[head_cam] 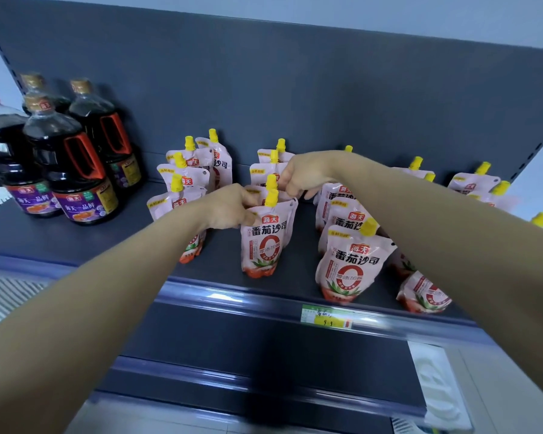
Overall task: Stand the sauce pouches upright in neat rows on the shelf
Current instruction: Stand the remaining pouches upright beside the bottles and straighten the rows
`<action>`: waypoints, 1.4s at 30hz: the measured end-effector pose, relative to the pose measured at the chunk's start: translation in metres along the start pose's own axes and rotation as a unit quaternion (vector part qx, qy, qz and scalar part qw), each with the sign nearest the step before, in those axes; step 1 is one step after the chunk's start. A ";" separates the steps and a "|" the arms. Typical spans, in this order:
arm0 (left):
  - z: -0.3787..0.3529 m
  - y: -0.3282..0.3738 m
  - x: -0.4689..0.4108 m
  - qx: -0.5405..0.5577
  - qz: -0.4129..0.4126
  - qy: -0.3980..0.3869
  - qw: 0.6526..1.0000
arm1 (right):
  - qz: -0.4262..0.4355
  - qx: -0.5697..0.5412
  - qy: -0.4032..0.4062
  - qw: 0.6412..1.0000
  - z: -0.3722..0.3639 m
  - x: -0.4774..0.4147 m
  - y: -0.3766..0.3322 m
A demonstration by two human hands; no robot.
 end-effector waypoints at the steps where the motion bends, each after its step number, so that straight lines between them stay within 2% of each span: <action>1: 0.000 -0.003 -0.002 0.011 0.010 -0.002 1.000 | 0.004 -0.007 0.000 1.000 0.000 -0.002 0.000; 6: 0.003 -0.009 -0.002 -0.016 0.023 -0.037 0.999 | 0.023 -0.016 -0.006 1.000 -0.002 -0.013 -0.001; 11: 0.002 -0.011 0.005 0.001 0.021 -0.102 0.995 | 0.015 0.004 -0.004 1.000 -0.007 -0.021 0.000; 17: 0.004 -0.010 0.004 0.021 0.018 -0.119 0.993 | 0.005 -0.013 0.010 1.000 -0.010 -0.021 0.000; 30: -0.007 -0.021 -0.003 -0.023 -0.021 -0.128 0.991 | -0.025 -0.034 0.039 0.998 -0.015 -0.004 -0.001; 36: -0.005 -0.019 -0.003 -0.036 -0.039 -0.138 0.989 | -0.037 -0.034 0.119 0.992 -0.008 0.007 0.000; 42: -0.005 -0.017 -0.002 -0.048 -0.046 -0.144 0.987 | -0.044 -0.065 0.130 0.988 -0.012 0.005 0.000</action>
Point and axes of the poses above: each hand's wrist, its own x-axis away from the middle knuckle, its own z-axis out of the back of the hand, y = z × x, the point moved 5 cm from there along -x, towards the middle knuckle, and after that the axes turned 14 degrees about -x, right-handed, at the moved point
